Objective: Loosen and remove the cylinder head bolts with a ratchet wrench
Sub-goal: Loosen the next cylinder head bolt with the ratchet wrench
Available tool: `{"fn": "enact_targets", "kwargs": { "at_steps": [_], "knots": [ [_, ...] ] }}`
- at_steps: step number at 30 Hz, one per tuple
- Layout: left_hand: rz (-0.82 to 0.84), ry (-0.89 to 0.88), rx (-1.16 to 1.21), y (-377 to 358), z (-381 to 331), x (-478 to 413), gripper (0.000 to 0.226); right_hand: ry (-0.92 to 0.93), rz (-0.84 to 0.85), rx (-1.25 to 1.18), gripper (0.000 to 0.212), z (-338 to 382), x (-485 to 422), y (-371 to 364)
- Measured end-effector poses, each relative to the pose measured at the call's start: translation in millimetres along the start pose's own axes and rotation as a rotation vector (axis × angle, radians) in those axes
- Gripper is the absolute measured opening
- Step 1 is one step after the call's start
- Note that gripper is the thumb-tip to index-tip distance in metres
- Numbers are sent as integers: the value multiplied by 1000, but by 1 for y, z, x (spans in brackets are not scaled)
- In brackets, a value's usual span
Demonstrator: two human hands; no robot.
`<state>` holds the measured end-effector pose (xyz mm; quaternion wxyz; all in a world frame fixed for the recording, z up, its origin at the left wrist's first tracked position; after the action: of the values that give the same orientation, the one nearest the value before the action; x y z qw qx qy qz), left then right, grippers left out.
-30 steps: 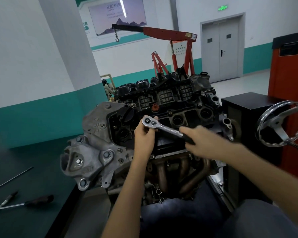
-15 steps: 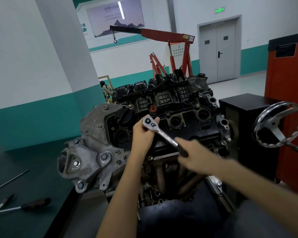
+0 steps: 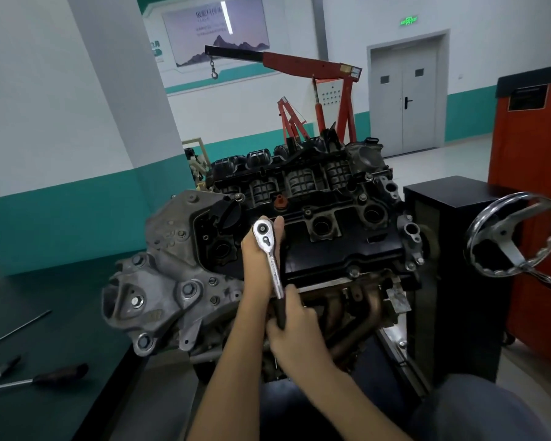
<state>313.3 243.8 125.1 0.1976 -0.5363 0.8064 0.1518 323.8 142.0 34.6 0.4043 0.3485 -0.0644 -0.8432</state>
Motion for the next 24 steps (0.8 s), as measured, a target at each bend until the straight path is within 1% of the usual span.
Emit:
{"fn": "enact_targets", "kwargs": {
  "at_steps": [2,3,5,7,8,10,12,13,15,16,17,19,20,22,24],
  "knots": [
    [15,-13,-37,2,-1,-2,42,-12,-12,-22,31,3,-2,-6],
    [27,12,-16,2,1,-4,41,-8,20,7,30,0,-4,2],
    [75,51,23,-1,6,-7,40,56,145,125,28,-4,-12,27],
    [127,21,8,-6,6,-8,41,133,268,307,31,-9,-26,63],
    [149,-1,-14,-8,4,-9,42,171,317,435,34,-8,-38,83],
    [175,-23,-43,-10,1,-9,45,269,390,730,33,1,-67,114],
    [166,-3,-40,-8,1,-9,46,377,402,934,31,16,-87,125],
    [155,6,-28,-7,1,-9,46,402,384,969,31,18,-90,126],
    [127,9,0,-6,2,-6,44,374,303,925,27,13,-80,123],
    [116,10,8,-6,3,-4,41,328,260,837,26,6,-67,116],
    [109,8,15,-7,4,-2,39,257,216,692,24,0,-50,107],
    [92,10,19,-9,3,-1,42,107,129,346,24,-10,-20,78],
    [75,14,8,-8,2,-2,44,61,78,222,25,-10,-10,61],
    [45,7,-32,-5,1,-4,44,-2,-6,84,28,-7,0,25],
    [46,-8,-68,-4,-1,-6,41,-17,-46,-9,29,1,3,4]
  ]
}}
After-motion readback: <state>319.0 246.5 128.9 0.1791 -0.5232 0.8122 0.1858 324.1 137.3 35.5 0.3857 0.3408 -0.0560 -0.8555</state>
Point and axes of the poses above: each hand's wrist, its own x-axis away from the middle knuckle, its own y-axis out of the back of the hand, z = x × y, the point moved 10 cm from there along -x, towards the middle knuckle, and after that the axes turned 8 degrees about y, right-handed, at the moved point
